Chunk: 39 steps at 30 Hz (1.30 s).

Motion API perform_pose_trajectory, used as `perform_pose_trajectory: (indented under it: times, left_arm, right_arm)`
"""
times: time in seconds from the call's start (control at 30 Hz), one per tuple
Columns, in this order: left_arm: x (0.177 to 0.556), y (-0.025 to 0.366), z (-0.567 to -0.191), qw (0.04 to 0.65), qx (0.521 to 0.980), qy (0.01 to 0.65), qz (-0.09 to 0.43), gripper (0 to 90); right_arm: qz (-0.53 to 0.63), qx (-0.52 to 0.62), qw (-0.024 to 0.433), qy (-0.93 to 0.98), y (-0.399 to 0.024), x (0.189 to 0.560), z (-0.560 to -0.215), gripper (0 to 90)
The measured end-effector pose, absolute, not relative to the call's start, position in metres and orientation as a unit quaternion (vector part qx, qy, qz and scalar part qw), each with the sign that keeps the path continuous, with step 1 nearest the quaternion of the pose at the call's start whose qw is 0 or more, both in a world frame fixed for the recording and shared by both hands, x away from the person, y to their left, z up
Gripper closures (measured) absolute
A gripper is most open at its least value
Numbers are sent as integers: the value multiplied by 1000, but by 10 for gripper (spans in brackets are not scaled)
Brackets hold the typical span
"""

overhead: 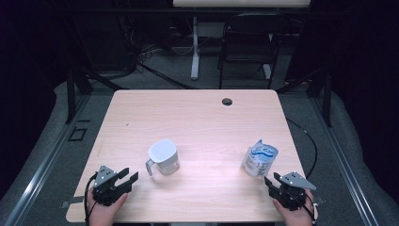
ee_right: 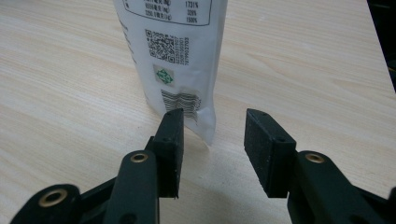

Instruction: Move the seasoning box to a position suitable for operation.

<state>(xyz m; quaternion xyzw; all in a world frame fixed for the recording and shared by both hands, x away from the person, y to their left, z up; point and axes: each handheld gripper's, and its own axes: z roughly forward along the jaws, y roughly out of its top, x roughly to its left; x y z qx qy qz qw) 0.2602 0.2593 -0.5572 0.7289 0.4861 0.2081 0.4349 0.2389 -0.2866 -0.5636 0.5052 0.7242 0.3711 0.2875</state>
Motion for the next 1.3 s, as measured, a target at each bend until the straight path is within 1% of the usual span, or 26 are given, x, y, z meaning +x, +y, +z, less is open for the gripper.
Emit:
perform_pose_trajectory:
  times: [0.33, 0.63, 0.7, 0.83, 0.97, 1.03, 1.17, 1.2, 1.3]
  left_arm:
    - [257, 245, -555, 438, 742, 466, 203, 495]
    - [258, 232, -554, 438, 749, 453, 204, 482]
    - [262, 223, -555, 431, 753, 449, 216, 477]
    - [269, 216, -556, 423, 749, 455, 231, 475]
    - [280, 211, -560, 415, 743, 473, 227, 476]
    - [283, 209, -560, 416, 741, 479, 221, 478]
    - [289, 205, -559, 414, 733, 484, 237, 496]
    - [290, 204, -559, 415, 733, 482, 239, 529]
    - [291, 202, -559, 409, 739, 477, 245, 574]
  right_arm:
    - [375, 505, 287, 722, -287, 237, -563, 557]
    - [375, 513, 282, 718, -290, 234, -563, 531]
    - [372, 513, 280, 721, -291, 233, -564, 528]
    - [373, 515, 280, 719, -291, 232, -564, 523]
    - [372, 515, 279, 720, -293, 231, -564, 516]
    - [373, 516, 279, 719, -293, 230, -564, 512]
    - [374, 514, 280, 719, -293, 229, -563, 499]
    - [372, 513, 281, 720, -293, 229, -563, 496]
    - [375, 513, 280, 720, -292, 230, -564, 487]
